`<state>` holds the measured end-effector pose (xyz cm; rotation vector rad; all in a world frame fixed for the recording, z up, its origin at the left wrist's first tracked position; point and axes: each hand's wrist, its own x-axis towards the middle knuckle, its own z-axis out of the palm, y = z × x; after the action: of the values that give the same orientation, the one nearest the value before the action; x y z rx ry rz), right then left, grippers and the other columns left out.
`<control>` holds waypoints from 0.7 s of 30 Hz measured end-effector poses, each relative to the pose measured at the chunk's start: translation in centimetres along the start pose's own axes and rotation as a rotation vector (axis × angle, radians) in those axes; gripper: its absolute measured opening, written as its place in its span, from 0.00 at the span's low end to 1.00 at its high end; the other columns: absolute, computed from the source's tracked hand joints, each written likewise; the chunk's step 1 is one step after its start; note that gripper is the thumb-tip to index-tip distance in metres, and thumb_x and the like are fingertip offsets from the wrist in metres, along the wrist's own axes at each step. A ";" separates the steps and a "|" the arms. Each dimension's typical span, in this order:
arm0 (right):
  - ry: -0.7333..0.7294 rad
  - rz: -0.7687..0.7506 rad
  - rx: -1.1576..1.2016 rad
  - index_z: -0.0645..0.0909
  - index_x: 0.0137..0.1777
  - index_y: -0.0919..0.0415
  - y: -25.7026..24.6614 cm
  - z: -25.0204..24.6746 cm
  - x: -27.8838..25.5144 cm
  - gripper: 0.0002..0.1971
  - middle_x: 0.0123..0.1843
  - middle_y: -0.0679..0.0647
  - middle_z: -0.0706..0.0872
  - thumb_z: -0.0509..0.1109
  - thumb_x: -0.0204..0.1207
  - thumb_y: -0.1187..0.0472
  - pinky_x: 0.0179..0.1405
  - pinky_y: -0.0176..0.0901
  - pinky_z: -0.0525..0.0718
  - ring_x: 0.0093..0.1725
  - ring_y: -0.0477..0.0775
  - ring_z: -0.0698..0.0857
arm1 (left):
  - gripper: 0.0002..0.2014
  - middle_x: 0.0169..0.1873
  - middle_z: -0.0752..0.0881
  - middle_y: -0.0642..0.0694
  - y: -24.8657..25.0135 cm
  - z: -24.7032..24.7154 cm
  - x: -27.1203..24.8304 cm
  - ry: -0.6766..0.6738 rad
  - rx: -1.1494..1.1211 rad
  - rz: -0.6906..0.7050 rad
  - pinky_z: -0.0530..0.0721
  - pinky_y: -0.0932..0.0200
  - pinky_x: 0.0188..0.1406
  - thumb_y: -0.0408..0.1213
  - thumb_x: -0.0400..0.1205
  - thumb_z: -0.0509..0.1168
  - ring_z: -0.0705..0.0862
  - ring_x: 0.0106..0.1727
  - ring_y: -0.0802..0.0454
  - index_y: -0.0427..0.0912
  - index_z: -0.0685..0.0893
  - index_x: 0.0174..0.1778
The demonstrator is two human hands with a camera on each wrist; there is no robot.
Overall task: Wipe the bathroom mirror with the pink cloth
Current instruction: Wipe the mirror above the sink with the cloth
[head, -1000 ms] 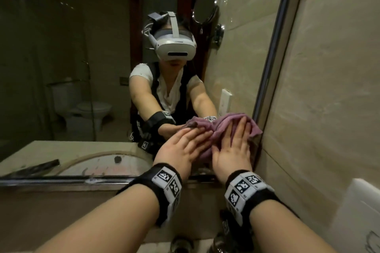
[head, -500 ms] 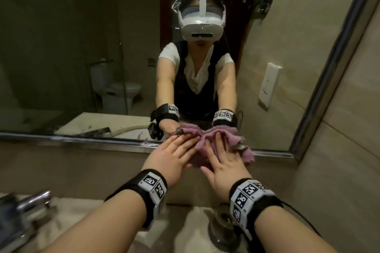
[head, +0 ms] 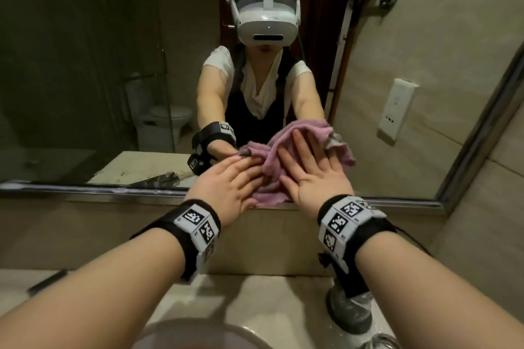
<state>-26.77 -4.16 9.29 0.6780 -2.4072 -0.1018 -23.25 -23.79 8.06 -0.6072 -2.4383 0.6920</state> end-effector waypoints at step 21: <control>0.289 0.021 -0.127 0.59 0.77 0.49 -1.5 5.4 -2.1 0.33 0.81 0.53 0.58 0.52 0.69 0.44 0.79 0.54 0.40 0.80 0.59 0.54 | 0.37 0.79 0.25 0.49 4.0 3.7 1.1 0.325 -0.117 -0.450 0.30 0.56 0.80 0.45 0.74 0.51 0.26 0.81 0.52 0.36 0.51 0.79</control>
<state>-27.92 -4.94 3.46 0.5664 -2.1114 -0.1371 -25.20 -21.42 3.45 -0.1782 -2.2043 0.2460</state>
